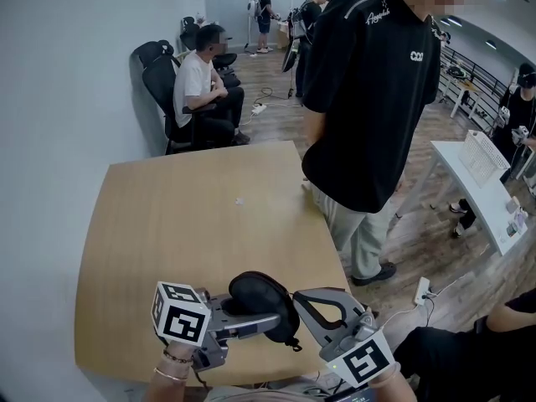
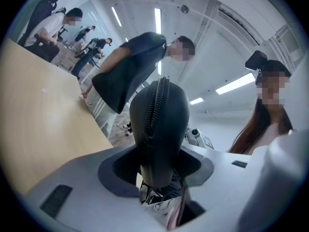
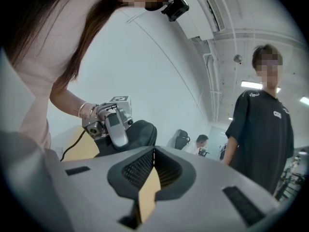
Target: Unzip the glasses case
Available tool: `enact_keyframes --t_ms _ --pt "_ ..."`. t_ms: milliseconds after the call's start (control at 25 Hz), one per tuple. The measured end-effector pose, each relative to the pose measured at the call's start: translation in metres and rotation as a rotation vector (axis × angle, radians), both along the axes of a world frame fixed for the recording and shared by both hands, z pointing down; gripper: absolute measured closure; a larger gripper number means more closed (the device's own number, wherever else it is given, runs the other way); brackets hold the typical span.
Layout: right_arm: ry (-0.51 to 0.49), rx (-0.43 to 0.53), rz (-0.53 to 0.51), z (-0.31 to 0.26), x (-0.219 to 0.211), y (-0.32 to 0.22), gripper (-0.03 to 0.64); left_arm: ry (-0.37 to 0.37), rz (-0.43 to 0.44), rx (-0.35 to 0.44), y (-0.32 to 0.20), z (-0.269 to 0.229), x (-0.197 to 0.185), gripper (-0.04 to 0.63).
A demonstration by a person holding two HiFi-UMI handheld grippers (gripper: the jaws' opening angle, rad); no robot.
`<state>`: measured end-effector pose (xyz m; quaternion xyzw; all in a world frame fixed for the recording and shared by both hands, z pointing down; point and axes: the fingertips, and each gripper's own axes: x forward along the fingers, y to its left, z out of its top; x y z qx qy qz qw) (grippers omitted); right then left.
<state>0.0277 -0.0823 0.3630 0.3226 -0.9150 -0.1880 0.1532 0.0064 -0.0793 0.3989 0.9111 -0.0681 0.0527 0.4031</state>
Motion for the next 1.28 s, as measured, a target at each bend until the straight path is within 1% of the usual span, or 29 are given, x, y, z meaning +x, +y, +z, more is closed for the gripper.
enact_keyframes --t_ms 280,720,1280 --pt "0.001 0.004 0.004 0.002 0.005 0.002 0.603 -0.03 0.023 -0.001 0.002 0.004 0.006 0.396" --pt "0.004 0.008 0.002 0.004 0.006 0.0 0.601 -0.103 0.071 0.011 0.006 0.013 0.011 0.396" --pt "0.022 0.011 -0.012 0.005 0.003 0.003 0.601 -0.136 0.106 0.007 0.011 0.019 0.014 0.4"
